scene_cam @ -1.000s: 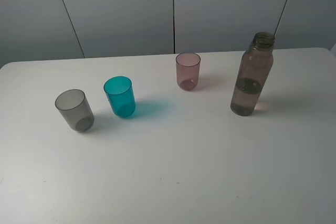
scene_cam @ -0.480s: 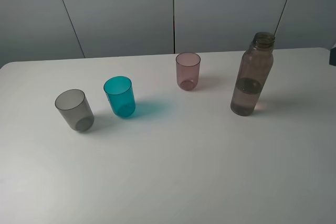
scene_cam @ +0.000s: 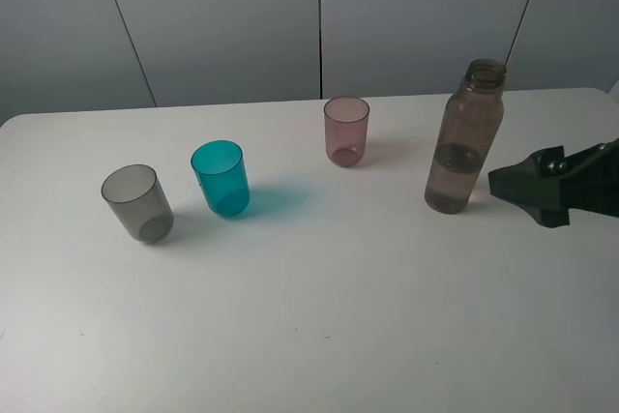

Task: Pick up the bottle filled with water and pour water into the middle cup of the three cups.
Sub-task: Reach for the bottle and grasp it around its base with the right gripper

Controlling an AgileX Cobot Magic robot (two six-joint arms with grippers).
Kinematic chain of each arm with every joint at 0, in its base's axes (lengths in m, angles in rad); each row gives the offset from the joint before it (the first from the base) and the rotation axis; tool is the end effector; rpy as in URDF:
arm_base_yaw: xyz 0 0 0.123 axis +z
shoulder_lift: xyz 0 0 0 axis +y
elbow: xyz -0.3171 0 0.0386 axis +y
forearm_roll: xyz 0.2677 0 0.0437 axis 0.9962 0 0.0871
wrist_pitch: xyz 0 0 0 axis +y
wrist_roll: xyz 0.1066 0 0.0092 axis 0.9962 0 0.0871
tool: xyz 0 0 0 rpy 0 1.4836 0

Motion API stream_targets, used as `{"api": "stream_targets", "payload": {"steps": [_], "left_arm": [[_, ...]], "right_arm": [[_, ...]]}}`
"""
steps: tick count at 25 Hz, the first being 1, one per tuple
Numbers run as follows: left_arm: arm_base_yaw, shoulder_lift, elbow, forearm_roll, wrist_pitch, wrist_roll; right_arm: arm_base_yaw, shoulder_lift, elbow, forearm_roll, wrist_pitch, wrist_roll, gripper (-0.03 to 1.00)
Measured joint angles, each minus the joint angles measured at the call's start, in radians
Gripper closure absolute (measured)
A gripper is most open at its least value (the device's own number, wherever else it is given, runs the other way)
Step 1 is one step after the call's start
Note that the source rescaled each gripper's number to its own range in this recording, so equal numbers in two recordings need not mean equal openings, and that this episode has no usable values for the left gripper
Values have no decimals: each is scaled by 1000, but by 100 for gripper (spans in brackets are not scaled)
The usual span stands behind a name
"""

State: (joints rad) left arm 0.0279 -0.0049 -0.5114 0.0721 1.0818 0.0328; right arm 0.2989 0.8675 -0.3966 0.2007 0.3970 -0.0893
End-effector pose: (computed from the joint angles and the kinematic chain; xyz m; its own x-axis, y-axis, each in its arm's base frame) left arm -0.0114 0.0065 0.2811 -0.4637 0.0536 -0.8844 -0.0535 0.9946 0.0884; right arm 0.1495 0.0547 0.2327 -0.6978 -0.1149 -0.7070 -0.2806 0.9520 0.1223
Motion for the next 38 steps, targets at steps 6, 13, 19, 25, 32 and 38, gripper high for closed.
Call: {"api": "stream_targets", "payload": {"steps": [6, 13, 19, 25, 32, 38], "left_arm": [[0, 0, 0, 0, 0, 0], [0, 0, 0, 0, 0, 0], [0, 0, 0, 0, 0, 0], [0, 0, 0, 0, 0, 0], [0, 0, 0, 0, 0, 0], [0, 0, 0, 0, 0, -3]], "right_arm": [[0, 174, 4, 8, -143, 0, -3], [0, 350, 89, 22, -422, 0, -3], [0, 442, 146, -41, -585, 2, -3], [0, 542, 151, -129, -707, 57, -3], [0, 706, 190, -258, -1008, 189, -3], [0, 837, 196, -242, -1174, 200, -3]]}}
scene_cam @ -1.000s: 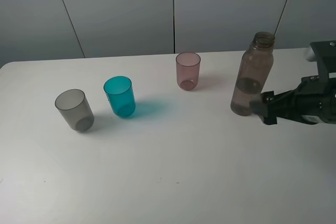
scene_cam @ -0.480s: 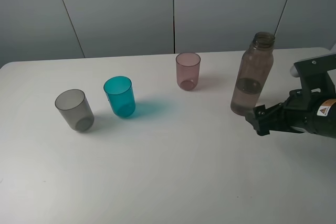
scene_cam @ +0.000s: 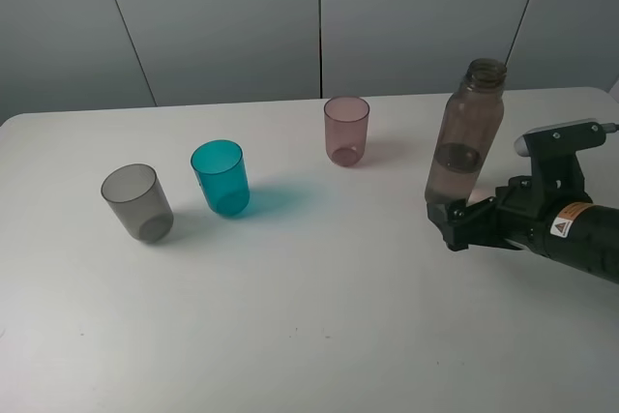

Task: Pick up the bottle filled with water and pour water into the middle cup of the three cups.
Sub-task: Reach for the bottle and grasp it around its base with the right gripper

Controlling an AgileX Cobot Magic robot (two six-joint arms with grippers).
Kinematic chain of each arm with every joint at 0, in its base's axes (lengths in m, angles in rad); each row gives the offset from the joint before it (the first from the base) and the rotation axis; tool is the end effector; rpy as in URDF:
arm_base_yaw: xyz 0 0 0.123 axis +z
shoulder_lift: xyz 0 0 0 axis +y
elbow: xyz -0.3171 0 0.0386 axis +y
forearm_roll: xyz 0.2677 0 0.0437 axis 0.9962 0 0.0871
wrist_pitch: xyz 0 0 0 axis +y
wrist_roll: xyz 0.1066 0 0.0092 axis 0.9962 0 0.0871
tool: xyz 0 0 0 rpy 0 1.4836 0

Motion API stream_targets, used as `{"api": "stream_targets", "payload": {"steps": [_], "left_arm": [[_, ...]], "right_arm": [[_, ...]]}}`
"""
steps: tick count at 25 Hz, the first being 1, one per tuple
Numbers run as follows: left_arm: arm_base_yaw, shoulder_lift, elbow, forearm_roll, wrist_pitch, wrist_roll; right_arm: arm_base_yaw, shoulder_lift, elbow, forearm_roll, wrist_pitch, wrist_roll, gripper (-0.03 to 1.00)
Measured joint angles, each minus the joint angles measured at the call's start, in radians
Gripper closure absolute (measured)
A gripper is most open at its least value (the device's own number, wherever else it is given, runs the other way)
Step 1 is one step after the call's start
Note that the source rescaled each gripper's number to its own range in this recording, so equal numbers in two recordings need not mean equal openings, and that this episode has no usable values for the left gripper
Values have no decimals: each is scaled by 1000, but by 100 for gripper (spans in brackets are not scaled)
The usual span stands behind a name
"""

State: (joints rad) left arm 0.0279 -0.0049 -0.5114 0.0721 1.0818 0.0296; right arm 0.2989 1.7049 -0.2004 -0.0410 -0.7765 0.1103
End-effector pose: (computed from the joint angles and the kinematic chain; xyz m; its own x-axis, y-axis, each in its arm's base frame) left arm -0.0114 0.0065 0.2811 -0.4636 0.0504 -0.8846 -0.0550 0.9948 0.0855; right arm 0.2166 0.0700 0.1038 -0.5954 -0.0988 -0.7973 -0.2690 0.9596 0.0820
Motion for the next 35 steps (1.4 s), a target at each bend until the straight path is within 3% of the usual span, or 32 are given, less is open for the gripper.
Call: {"api": "stream_targets", "payload": {"steps": [8, 12, 18, 24, 35], "left_arm": [[0, 0, 0, 0, 0, 0], [0, 0, 0, 0, 0, 0], [0, 0, 0, 0, 0, 0], [0, 0, 0, 0, 0, 0], [0, 0, 0, 0, 0, 0]], "right_arm": [[0, 31, 0, 96, -191, -59, -3], [0, 31, 0, 129, -236, -89, -3], [0, 76, 0, 119, -269, -110, -3], [0, 169, -2, 112, -404, -116, -3], [0, 232, -78, 133, -425, -116, -3]]}}
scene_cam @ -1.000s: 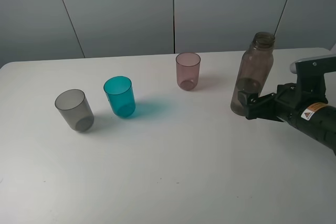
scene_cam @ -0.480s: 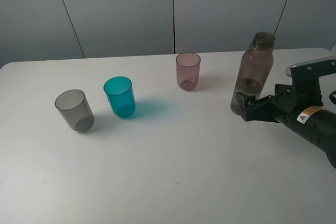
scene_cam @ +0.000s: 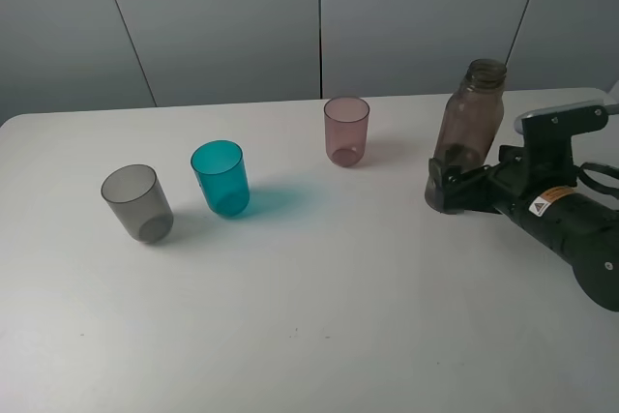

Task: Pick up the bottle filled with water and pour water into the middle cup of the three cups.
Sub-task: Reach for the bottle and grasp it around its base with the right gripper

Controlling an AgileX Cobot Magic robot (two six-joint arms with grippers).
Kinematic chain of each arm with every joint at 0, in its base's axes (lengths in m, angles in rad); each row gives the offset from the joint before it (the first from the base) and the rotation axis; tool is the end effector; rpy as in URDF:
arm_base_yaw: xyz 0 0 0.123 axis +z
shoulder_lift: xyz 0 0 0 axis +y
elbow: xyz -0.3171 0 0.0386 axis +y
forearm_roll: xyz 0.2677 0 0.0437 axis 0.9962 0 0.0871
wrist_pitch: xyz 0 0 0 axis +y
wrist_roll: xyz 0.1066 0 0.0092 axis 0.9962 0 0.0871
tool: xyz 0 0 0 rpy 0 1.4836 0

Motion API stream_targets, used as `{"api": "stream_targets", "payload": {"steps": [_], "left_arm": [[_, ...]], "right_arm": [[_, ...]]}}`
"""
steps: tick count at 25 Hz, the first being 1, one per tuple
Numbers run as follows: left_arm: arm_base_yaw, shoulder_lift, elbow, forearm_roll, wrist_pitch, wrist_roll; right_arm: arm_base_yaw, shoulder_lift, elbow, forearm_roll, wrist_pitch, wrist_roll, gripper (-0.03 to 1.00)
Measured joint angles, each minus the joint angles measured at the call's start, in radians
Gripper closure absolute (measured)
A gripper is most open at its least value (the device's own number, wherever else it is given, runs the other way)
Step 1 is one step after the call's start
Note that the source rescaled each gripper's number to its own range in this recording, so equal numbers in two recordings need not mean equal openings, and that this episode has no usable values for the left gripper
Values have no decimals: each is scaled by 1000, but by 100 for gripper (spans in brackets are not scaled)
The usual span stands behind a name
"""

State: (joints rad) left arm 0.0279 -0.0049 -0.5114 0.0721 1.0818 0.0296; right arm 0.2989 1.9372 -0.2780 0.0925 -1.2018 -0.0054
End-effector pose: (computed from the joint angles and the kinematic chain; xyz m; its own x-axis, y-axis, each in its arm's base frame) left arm -0.0114 0.0065 0.2811 -0.4636 0.0504 -0.8846 -0.0550 0.9948 0.0855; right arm 0.2596 0.0704 0.0959 -0.3530 -0.0795 -0.9322 -0.2068 0.9784 -0.0051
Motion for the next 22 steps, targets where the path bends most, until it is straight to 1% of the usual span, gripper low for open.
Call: {"api": "stream_targets", "payload": {"steps": [6, 10, 22], "left_arm": [[0, 0, 0, 0, 0, 0], [0, 0, 0, 0, 0, 0], [0, 0, 0, 0, 0, 0]], "right_arm": [[0, 45, -41, 2, -7, 5, -3], [0, 79, -46, 2, -7, 31, -3], [0, 107, -104, 2, -11, 39, -3]]}}
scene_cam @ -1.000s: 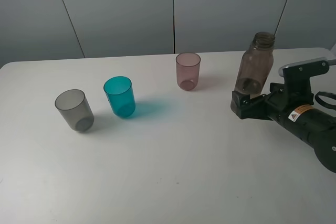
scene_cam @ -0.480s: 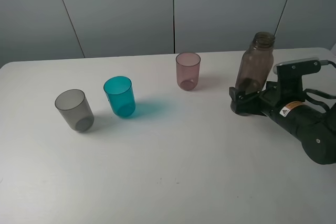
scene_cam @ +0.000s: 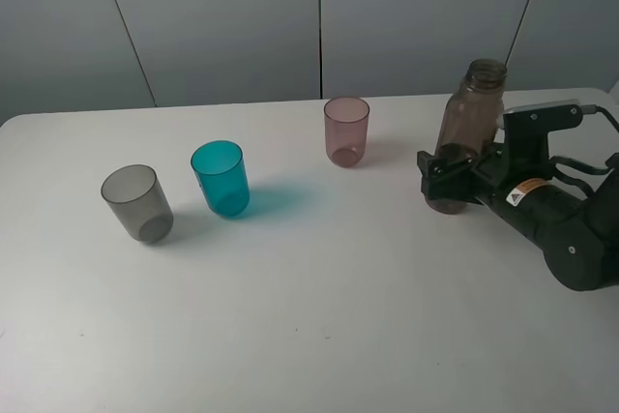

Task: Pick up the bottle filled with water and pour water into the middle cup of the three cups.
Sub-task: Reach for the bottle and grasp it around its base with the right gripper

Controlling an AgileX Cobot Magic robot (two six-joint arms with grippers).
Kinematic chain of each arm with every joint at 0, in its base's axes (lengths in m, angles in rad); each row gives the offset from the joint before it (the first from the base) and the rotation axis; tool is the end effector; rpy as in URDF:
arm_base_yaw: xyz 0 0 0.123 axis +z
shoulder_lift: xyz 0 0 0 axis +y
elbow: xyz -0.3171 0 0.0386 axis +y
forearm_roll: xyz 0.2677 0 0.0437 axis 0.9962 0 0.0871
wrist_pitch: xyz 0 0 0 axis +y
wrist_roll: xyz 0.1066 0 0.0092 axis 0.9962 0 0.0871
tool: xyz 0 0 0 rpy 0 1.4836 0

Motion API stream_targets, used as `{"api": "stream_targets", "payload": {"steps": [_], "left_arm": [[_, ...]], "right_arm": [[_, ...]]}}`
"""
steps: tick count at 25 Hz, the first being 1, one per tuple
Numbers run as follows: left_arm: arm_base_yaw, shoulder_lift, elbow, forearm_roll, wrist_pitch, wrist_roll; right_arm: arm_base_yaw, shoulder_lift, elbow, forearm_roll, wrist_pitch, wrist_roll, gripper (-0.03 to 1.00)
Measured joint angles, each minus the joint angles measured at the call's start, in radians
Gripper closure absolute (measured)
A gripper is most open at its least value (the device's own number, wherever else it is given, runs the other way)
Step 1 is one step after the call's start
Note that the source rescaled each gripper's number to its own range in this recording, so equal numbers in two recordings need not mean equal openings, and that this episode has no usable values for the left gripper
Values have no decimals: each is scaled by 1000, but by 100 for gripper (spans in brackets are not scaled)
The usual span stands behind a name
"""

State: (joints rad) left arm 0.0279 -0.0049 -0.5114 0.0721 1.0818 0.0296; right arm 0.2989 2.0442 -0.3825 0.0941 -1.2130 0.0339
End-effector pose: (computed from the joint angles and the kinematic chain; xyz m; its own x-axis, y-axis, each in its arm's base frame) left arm -0.0114 0.0065 0.2811 -0.4636 0.0504 -0.8846 -0.0550 0.9948 0.0855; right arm 0.2873 0.0787 0.0791 -0.3529 -0.0390 -0.9348 -0.1915 0.9810 0.0314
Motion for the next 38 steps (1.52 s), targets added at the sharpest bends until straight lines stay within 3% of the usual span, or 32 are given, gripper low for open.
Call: {"api": "stream_targets", "payload": {"steps": [38], "left_arm": [[0, 0, 0, 0, 0, 2]], "right_arm": [[0, 40, -56, 3, 0, -1, -3]]}}
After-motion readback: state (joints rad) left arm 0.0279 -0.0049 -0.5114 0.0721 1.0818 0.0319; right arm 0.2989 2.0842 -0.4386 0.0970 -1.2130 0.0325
